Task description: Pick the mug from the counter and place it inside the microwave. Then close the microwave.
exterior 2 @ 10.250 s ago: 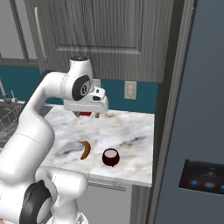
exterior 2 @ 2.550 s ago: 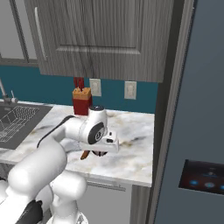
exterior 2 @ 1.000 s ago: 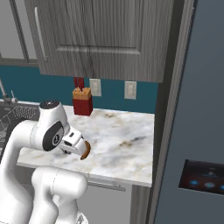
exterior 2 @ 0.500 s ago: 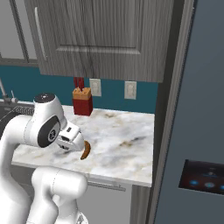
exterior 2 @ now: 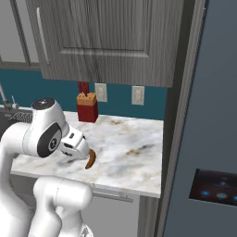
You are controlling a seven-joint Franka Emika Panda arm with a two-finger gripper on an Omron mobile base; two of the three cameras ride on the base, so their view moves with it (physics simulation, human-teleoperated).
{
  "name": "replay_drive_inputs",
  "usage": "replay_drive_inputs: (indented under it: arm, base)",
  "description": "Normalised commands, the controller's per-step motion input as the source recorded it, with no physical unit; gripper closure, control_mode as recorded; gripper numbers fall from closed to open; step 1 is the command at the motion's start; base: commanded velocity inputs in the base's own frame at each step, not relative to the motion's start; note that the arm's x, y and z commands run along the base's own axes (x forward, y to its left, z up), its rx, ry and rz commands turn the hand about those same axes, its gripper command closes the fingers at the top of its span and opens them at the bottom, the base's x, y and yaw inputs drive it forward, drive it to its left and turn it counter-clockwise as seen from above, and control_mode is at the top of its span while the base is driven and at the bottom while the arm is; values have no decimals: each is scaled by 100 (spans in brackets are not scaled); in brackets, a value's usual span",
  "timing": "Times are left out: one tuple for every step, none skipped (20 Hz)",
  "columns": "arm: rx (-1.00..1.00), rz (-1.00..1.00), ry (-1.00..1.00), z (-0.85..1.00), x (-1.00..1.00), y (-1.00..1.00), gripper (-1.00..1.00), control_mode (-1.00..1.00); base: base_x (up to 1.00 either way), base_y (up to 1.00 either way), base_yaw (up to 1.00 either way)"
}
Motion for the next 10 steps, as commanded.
replay_drive_inputs:
  arm:
    - [0,0,0,0,0,0,100,-100]
    - [0,0,0,0,0,0,100,-100]
    - [0,0,0,0,0,0,100,-100]
    - [0,0,0,0,0,0,100,-100]
    - [0,0,0,0,0,0,100,-100]
    - [0,0,0,0,0,0,100,-100]
    - [0,0,0,0,0,0,100,-100]
    - [0,0,0,0,0,0,100,-100]
    - [0,0,0,0,0,0,100,-100]
    - [0,0,0,0,0,0,100,100]
  base:
    - [0,0,0]
    - [0,0,0]
    - [0,0,0]
    - [0,0,0]
    - [0,0,0]
    - [0,0,0]
    - [0,0,0]
    - [0,0,0]
    - [0,0,0]
    - [-10,1,0]
